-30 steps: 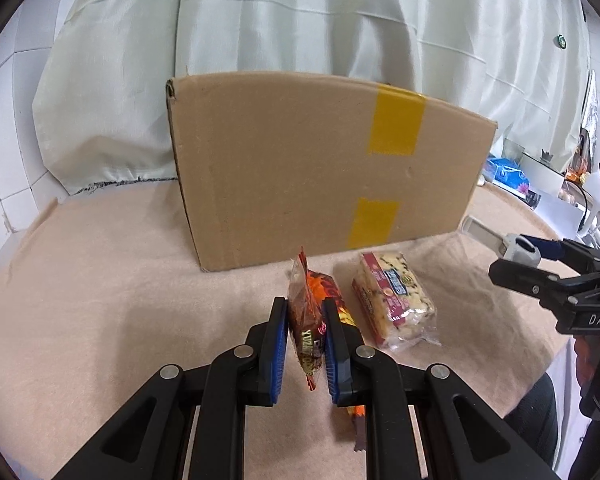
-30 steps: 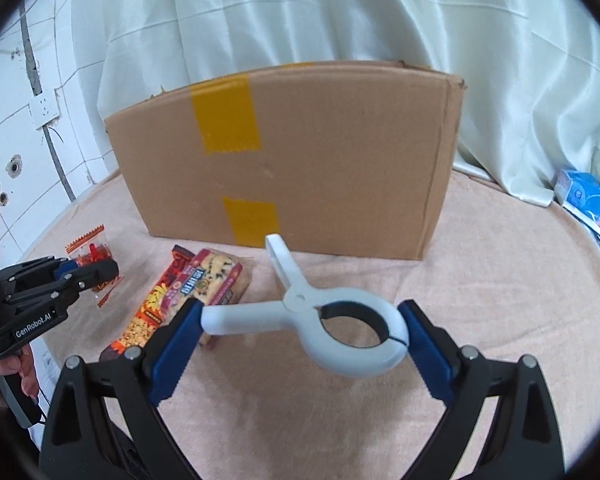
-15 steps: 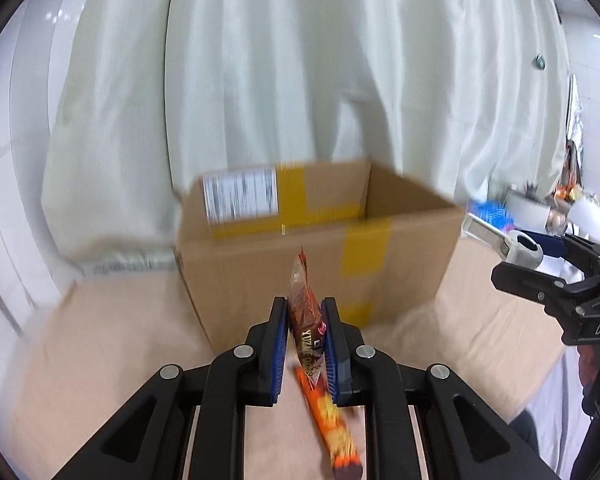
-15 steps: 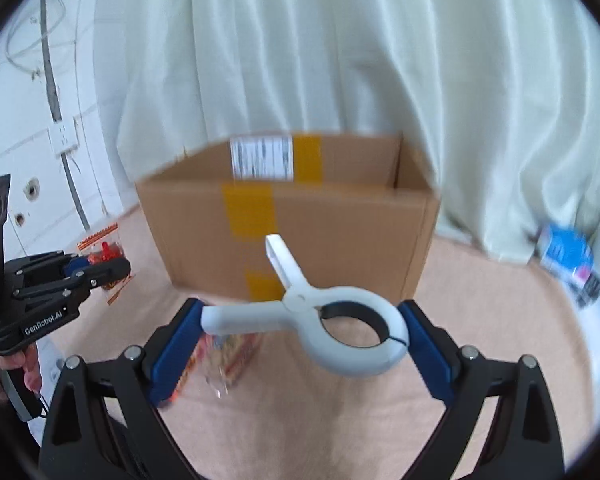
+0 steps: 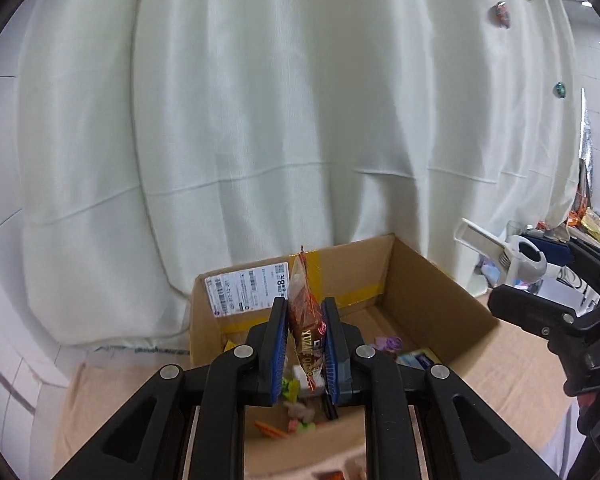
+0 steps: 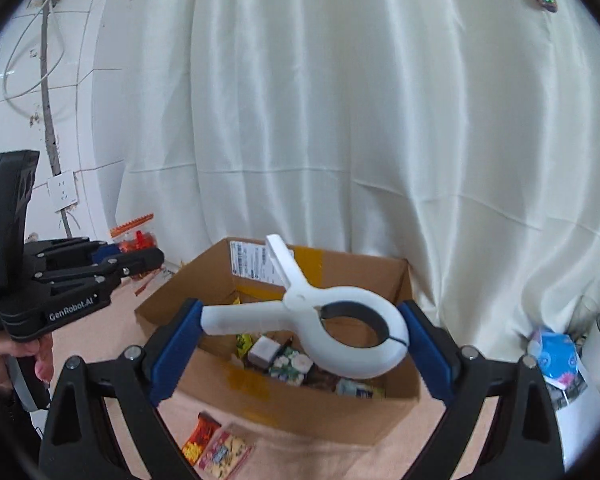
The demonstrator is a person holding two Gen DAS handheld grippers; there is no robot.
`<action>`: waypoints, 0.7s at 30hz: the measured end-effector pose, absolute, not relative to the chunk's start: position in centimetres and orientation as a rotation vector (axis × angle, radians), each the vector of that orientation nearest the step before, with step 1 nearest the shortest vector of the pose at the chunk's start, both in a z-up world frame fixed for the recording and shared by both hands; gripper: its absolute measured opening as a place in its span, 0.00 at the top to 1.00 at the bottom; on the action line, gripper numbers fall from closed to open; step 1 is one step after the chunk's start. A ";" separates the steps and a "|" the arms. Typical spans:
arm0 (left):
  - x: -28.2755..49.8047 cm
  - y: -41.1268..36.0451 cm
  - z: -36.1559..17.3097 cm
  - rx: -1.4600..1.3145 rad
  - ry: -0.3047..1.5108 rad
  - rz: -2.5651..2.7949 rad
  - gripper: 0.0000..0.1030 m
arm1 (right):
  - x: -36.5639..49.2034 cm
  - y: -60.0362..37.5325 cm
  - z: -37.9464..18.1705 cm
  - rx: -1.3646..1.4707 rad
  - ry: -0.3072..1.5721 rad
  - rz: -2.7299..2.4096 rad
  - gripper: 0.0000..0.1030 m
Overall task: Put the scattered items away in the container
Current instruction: 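Carry orange packet and white clamp over the box and open both grippers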
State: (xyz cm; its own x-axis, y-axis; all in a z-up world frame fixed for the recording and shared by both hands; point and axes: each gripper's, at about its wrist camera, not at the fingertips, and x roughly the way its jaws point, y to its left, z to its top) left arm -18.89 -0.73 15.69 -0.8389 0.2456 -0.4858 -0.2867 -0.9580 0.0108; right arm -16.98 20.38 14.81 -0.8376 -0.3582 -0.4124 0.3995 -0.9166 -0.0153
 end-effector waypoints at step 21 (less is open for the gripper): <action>-28.6 -0.3 8.1 -0.951 0.118 2.677 0.83 | -29.0 17.9 8.0 0.829 0.136 -2.601 0.06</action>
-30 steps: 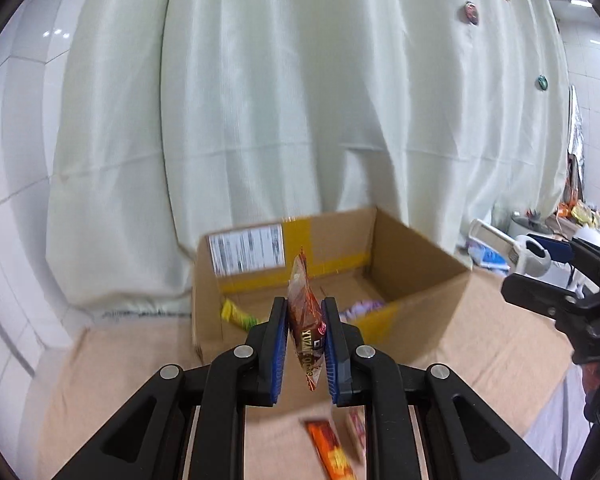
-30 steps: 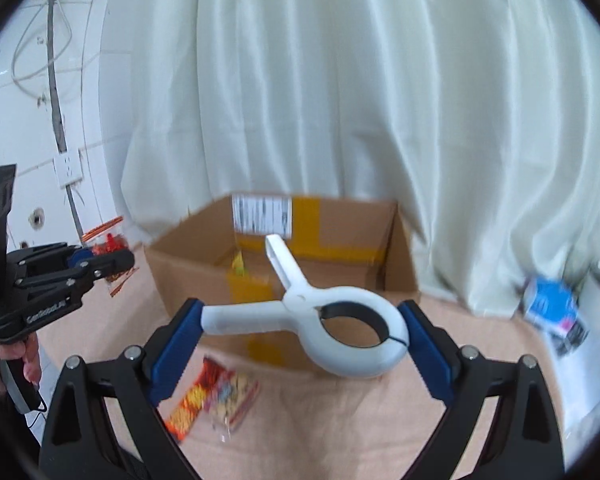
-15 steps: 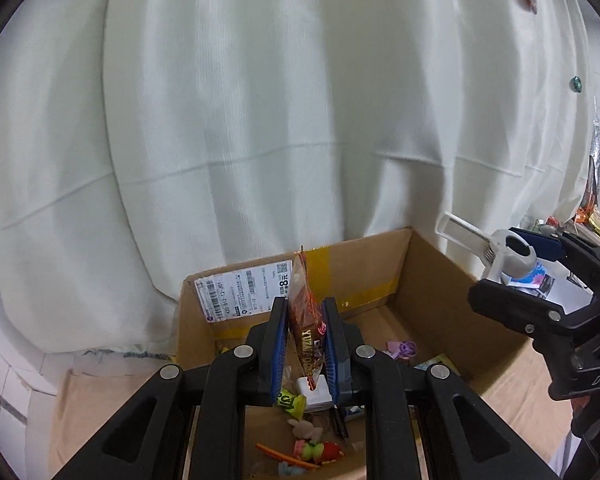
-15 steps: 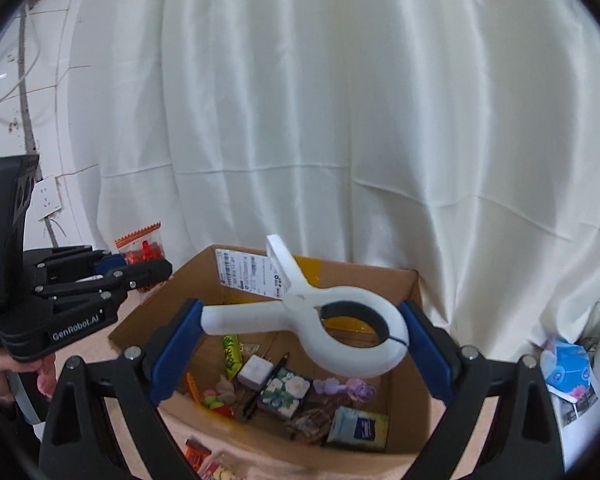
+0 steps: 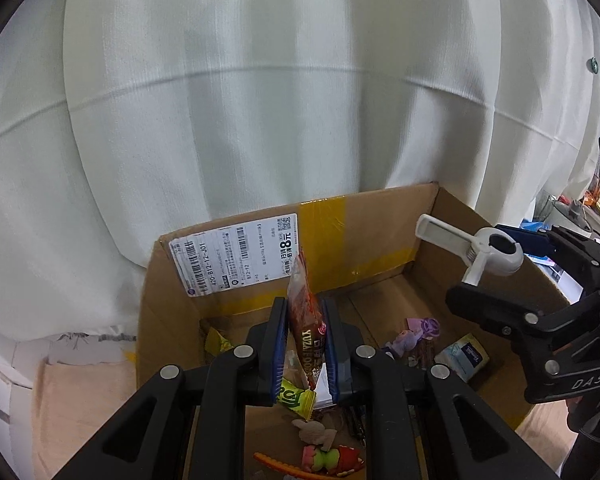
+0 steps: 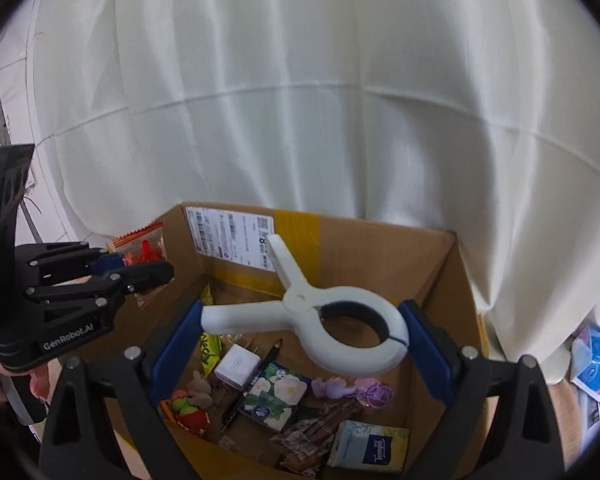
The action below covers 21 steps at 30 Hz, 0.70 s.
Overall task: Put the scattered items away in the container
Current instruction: 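Carry orange packet and white clamp over the box and open both grippers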
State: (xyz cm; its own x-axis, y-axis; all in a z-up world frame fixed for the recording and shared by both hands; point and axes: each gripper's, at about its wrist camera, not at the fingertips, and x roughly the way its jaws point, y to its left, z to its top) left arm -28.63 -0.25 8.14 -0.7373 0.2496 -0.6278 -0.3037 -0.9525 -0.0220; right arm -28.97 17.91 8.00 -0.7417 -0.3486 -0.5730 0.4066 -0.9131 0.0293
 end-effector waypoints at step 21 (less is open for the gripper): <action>-28.9 -0.5 7.5 -1.043 0.039 2.699 0.24 | -28.9 18.4 7.1 0.898 0.176 -2.619 0.00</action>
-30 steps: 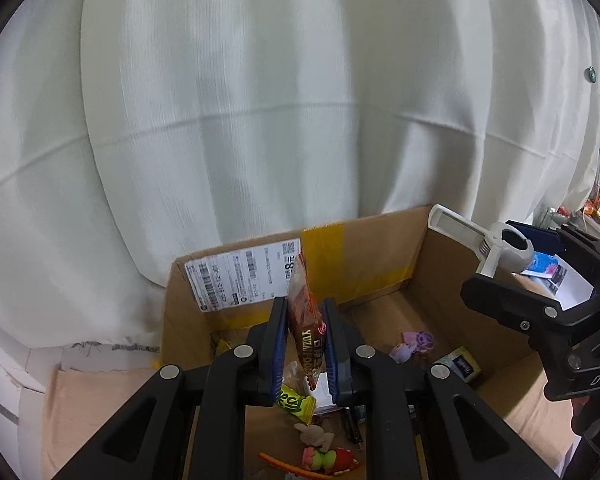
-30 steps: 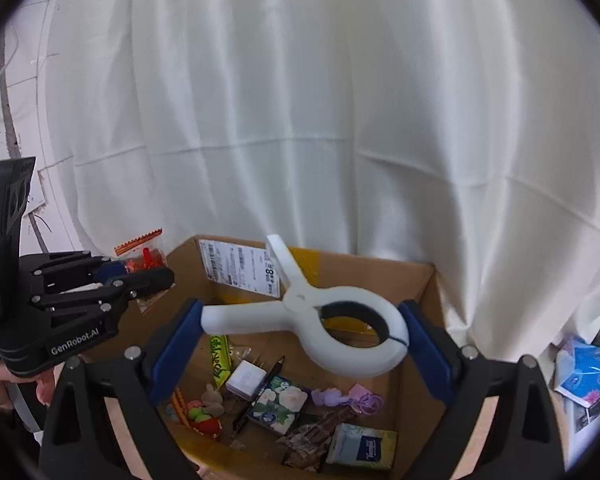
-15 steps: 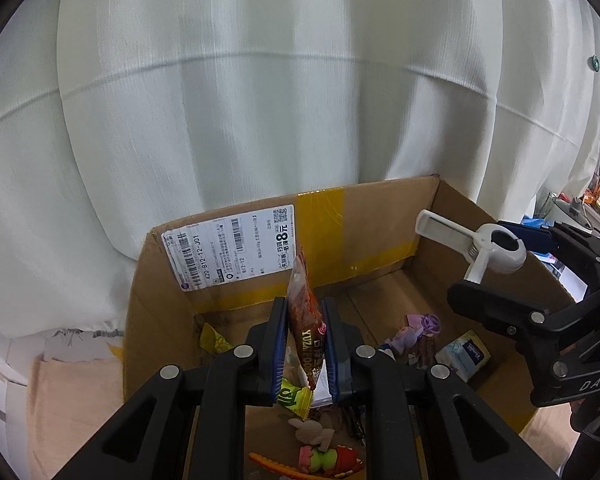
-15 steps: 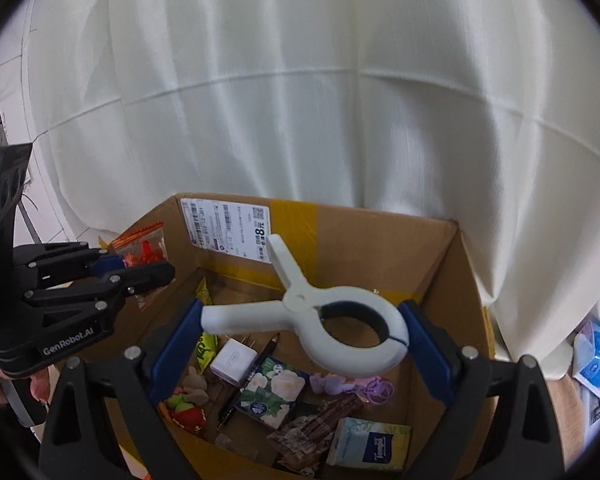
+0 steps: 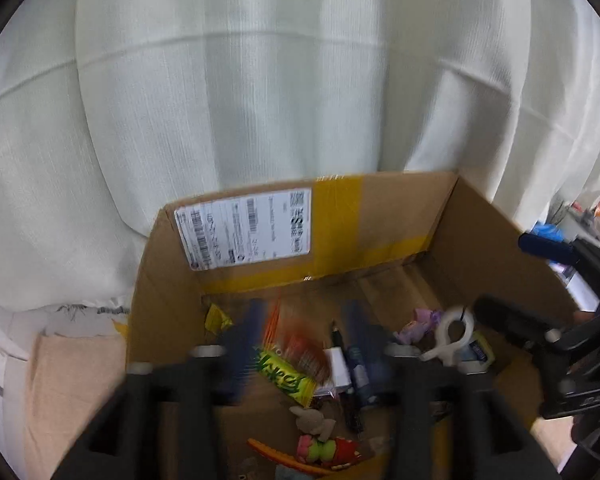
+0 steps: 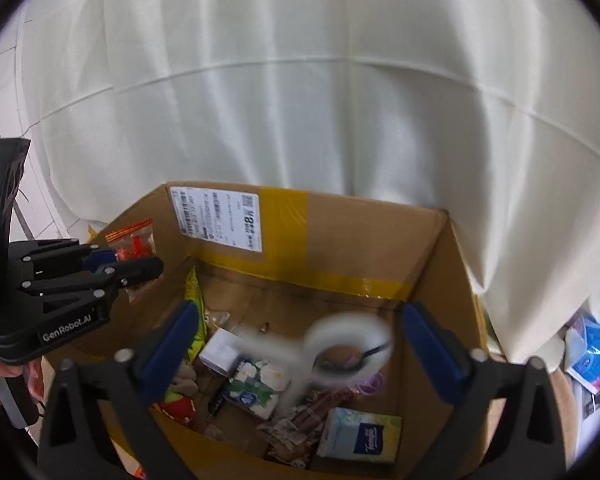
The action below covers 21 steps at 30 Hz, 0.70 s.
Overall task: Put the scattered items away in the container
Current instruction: 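Carry orange packet and white clamp over the box and open both grippers, then move both grippers back to the orange snack bar and cookie pack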
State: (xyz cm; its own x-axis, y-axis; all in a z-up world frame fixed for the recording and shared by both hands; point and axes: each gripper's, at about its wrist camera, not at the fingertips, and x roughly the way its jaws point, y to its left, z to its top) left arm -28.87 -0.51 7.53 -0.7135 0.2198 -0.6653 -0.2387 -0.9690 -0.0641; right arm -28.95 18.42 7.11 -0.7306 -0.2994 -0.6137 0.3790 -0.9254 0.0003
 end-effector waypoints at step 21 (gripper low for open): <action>-23.3 -2.1 10.8 -0.942 0.022 2.812 0.00 | -23.6 20.1 10.4 0.738 0.071 -2.630 0.00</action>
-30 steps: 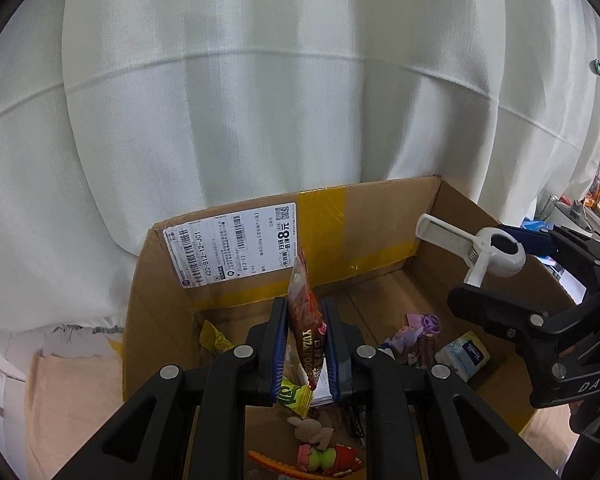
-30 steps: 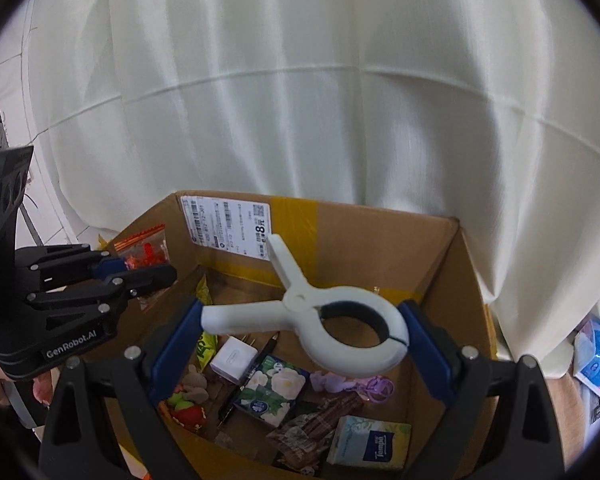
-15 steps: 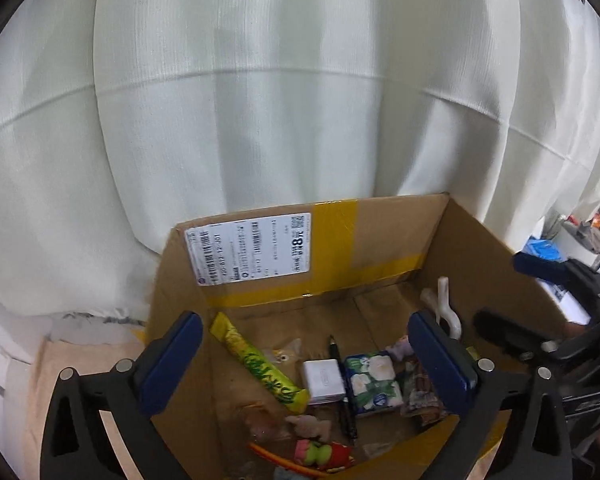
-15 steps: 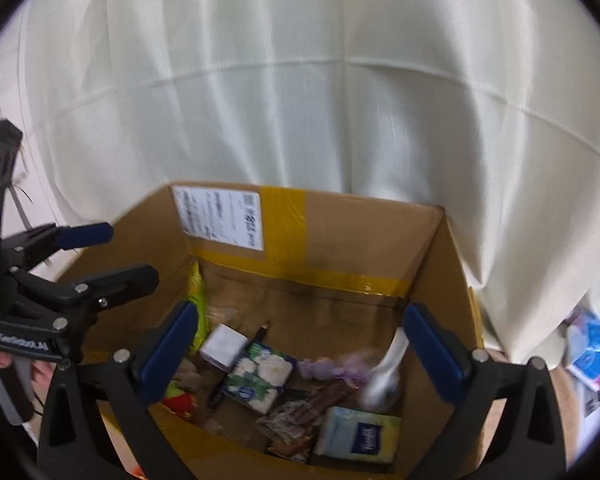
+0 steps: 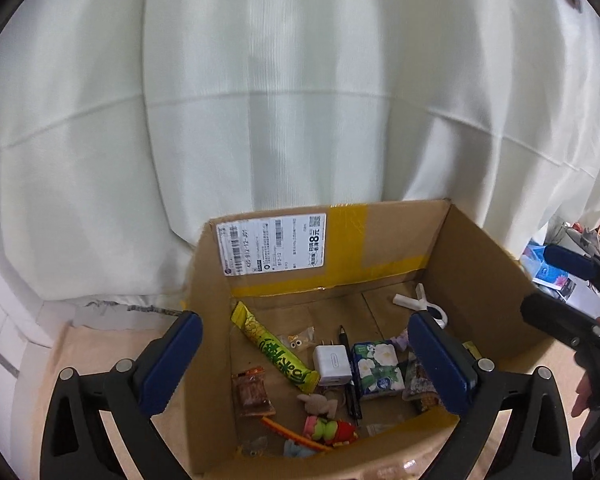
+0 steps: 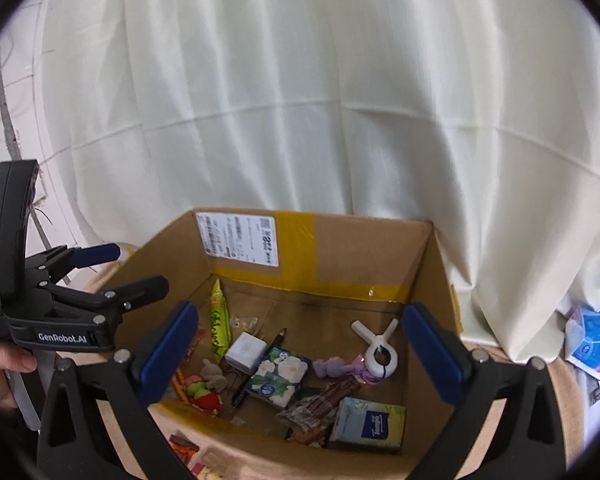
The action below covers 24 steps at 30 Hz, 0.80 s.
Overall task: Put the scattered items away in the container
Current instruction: 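Move both grippers back to the orange snack bar and cookie pack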
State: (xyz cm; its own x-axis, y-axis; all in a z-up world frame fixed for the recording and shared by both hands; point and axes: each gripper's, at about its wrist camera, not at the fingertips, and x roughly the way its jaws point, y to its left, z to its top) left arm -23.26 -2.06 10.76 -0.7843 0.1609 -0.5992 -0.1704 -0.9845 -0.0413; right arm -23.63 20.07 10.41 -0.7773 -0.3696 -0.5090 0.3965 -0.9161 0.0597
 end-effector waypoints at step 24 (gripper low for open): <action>-6.2 -2.6 8.3 -0.797 -0.023 2.885 0.00 | -7.7 19.6 10.9 0.539 0.078 -2.682 0.00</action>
State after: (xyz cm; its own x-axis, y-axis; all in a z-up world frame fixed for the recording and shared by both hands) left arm -6.23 -2.65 8.27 -0.8479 0.1465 -0.5094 -0.1384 -0.9889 -0.0540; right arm -7.74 19.56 10.87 -0.8446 -0.3752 -0.3819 0.3967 -0.9176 0.0241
